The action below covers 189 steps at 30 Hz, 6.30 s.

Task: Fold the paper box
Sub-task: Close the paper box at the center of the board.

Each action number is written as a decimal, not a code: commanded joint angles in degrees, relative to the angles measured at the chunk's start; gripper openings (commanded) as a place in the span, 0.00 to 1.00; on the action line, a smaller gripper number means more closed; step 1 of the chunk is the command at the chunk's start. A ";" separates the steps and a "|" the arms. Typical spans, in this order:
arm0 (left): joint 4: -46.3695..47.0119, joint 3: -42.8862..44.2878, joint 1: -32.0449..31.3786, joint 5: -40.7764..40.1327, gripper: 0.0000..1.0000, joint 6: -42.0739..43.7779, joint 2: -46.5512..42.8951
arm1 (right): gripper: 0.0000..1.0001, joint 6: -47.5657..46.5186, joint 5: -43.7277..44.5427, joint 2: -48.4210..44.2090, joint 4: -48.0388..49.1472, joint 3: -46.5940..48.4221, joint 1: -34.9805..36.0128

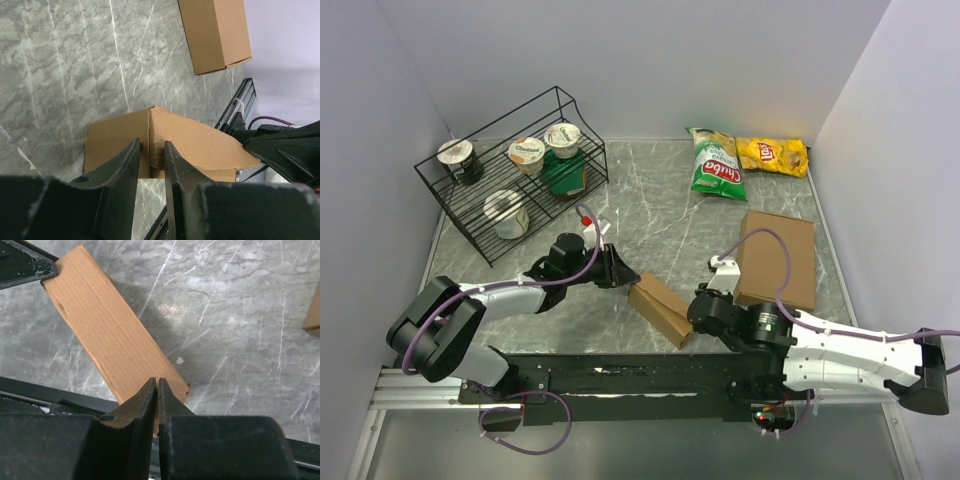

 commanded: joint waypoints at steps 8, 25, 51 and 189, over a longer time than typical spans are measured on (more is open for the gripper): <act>-11.40 -2.11 -0.99 -3.12 0.30 2.96 2.80 | 0.00 2.55 -5.50 5.94 -8.77 5.26 1.26; -11.57 -2.03 -0.99 -3.12 0.31 2.87 3.06 | 0.00 8.53 -5.32 17.37 -16.51 7.72 10.22; -12.45 -1.68 -0.99 -3.12 0.32 4.89 2.88 | 0.52 -1.92 -12.17 7.81 -21.36 16.52 1.70; -10.34 -2.11 -0.99 -2.77 0.32 10.78 5.26 | 0.26 -29.35 -28.69 16.32 -10.89 10.98 -10.69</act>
